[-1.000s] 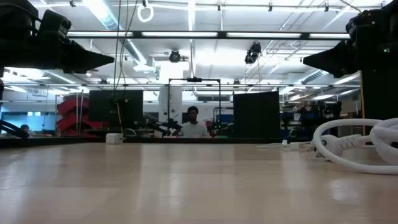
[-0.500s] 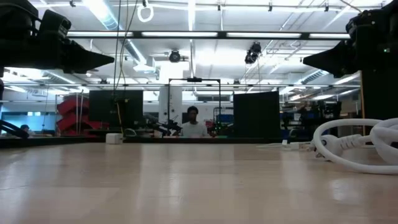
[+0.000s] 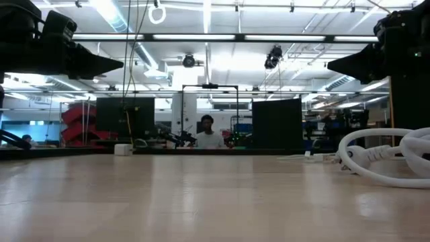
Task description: Insert USB
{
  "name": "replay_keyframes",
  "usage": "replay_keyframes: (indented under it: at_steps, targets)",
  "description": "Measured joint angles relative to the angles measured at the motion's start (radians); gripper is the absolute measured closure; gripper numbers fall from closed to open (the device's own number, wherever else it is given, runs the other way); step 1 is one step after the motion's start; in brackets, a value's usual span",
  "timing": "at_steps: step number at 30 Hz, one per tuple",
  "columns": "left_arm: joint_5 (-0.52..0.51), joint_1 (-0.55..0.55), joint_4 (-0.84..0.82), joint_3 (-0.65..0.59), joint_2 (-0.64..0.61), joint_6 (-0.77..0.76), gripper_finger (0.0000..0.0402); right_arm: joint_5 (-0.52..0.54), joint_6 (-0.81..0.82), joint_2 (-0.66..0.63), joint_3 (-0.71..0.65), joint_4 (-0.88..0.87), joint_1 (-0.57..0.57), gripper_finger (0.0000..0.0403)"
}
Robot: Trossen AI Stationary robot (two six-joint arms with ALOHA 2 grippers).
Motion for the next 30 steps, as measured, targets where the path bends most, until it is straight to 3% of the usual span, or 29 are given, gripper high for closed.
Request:
replay_keyframes:
  at_steps: [11, 30]
  targets:
    - [0.000, 0.000, 0.000, 0.000, 0.000, 0.000, 0.0401, 0.000, 0.000, 0.000, 0.000, 0.000, 0.000, 0.0379]
    - [0.000, 0.000, 0.000, 0.000, 0.000, 0.000, 0.0401, 0.000, 0.000, 0.000, 0.000, 0.000, 0.000, 0.0367]
